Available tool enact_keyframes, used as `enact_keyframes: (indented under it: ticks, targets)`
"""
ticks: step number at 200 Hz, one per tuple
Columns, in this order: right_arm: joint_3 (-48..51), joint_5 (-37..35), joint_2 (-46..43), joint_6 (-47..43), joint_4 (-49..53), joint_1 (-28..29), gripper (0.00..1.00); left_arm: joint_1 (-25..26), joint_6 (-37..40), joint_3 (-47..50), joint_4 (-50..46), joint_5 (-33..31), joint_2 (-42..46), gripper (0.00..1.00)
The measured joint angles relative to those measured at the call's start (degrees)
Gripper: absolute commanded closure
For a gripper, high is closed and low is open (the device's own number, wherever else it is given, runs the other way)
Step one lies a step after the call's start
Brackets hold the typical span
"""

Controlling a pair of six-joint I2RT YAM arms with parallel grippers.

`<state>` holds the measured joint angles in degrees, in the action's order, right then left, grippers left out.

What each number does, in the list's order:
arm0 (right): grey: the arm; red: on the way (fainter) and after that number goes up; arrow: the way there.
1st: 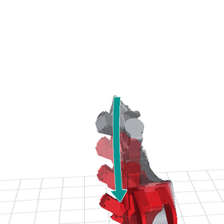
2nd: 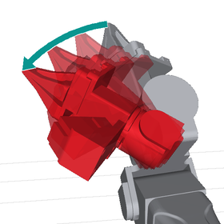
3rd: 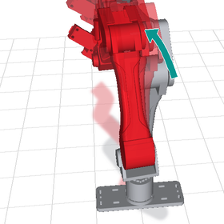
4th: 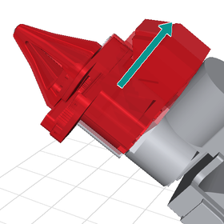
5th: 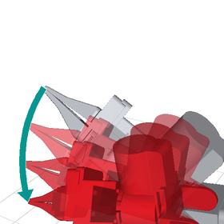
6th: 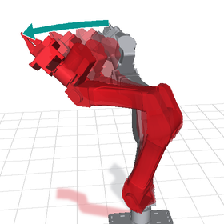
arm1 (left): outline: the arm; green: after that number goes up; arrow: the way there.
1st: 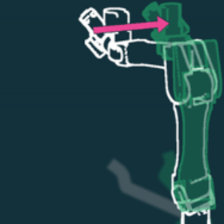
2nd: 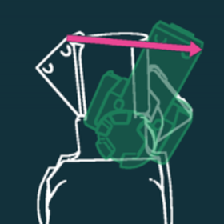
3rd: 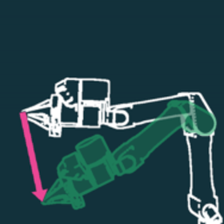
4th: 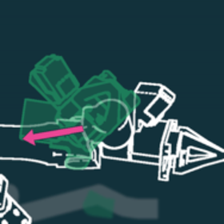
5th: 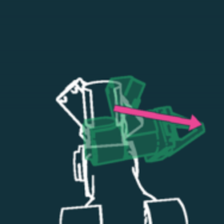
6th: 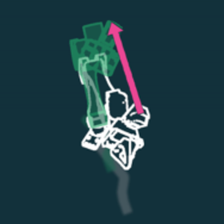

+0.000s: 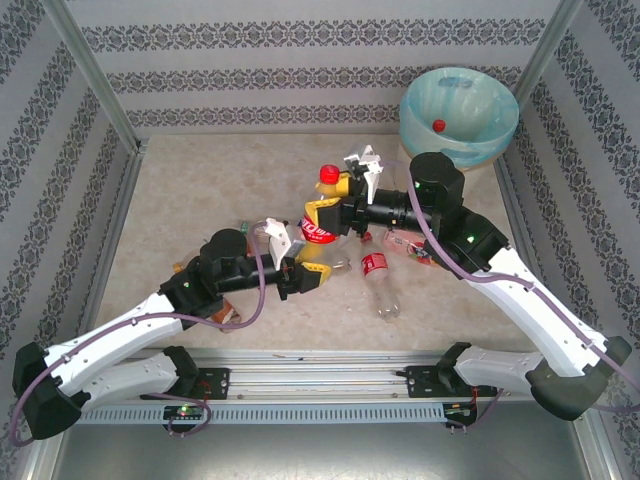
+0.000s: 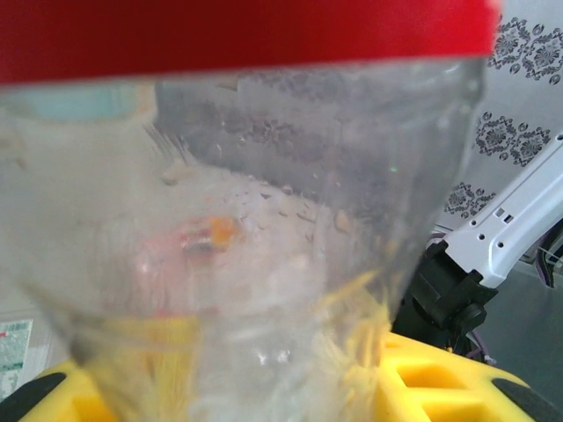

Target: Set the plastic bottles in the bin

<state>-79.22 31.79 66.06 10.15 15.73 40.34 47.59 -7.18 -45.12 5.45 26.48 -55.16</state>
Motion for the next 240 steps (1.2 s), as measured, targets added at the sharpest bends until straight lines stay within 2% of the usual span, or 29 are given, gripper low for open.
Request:
enact_keyframes:
  ticks: [6,11,25,50,102,121,146,165,180,207,240]
  targets:
    - [-0.7,-0.13,0.04,-0.37,0.52,0.0,0.21,0.0,0.44,-0.35,-0.31,0.07,0.02,0.63]
    - [-1.27,-0.26,0.09,-0.76,0.9,-0.09,0.17,0.0,0.57,-0.52,-0.44,0.04,0.09,0.63]
    - [-2.97,-1.38,0.11,-1.81,1.62,-0.55,0.18,-0.07,0.92,-1.01,-1.33,-0.24,0.44,0.64]
    - [-7.54,-2.64,1.49,-2.93,2.36,-0.98,0.32,-0.07,1.22,-1.84,-2.14,-0.17,0.66,0.64]
    - [-14.99,-2.1,6.58,-3.21,4.7,-1.25,0.52,-0.07,1.79,-2.05,-4.04,-0.15,0.81,0.64]
    - [-16.5,-0.76,8.02,-3.21,6.51,-1.22,0.67,-0.07,1.88,-2.16,-5.35,-0.17,0.79,0.64]
    - [-18.23,0.9,8.76,-3.28,9.27,-1.25,1.0,-0.07,2.43,-2.16,-6.29,-0.57,0.81,0.64]
    - [-18.56,2.78,8.37,-3.65,9.88,-1.22,1.0,-0.04,2.73,-2.16,-6.38,0.24,1.16,0.63]
    - [-18.56,2.38,7.89,-4.24,10.45,-1.25,1.0,-0.04,3.1,-2.16,-6.4,-0.2,1.44,0.56]
    - [-19.74,0.04,7.85,-5.03,12.37,-1.68,1.0,-0.02,3.74,-2.45,-6.56,-1.79,1.49,0.15]
    - [-25.9,-7.82,7.85,-8.52,14.4,-5.73,1.0,-0.02,3.74,-2.93,-6.51,-5.9,3.91,0.08]
